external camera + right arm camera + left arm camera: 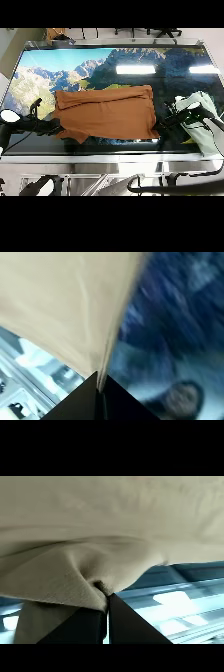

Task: Fold the shirts.

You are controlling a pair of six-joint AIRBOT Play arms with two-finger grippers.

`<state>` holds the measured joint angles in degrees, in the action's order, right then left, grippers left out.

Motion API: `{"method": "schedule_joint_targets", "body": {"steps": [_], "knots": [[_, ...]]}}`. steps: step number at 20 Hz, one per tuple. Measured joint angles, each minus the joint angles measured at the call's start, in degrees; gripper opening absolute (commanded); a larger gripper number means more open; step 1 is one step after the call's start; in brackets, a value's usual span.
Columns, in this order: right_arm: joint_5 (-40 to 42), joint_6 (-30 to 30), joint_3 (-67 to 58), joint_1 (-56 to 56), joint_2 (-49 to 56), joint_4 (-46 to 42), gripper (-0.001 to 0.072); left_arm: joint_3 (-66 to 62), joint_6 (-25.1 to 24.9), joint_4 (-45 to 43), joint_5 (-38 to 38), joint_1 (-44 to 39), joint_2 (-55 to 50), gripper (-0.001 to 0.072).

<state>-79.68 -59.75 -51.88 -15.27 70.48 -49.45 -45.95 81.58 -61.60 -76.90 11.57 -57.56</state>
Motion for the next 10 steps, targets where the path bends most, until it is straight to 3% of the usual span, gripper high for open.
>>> {"method": "schedule_joint_targets", "body": {"steps": [5, 10], "knots": [[-0.5, -8.3, 0.0, 0.1, -7.6, -6.7, 0.0018, -2.5, 2.4, -7.1, -2.5, 0.1, 5.3, 0.0020], [8.2, -4.0, -3.3, 0.3, -10.6, 1.6, 0.0018, -8.5, -0.8, -3.8, 4.5, -0.6, 1.9, 0.0020]]}}
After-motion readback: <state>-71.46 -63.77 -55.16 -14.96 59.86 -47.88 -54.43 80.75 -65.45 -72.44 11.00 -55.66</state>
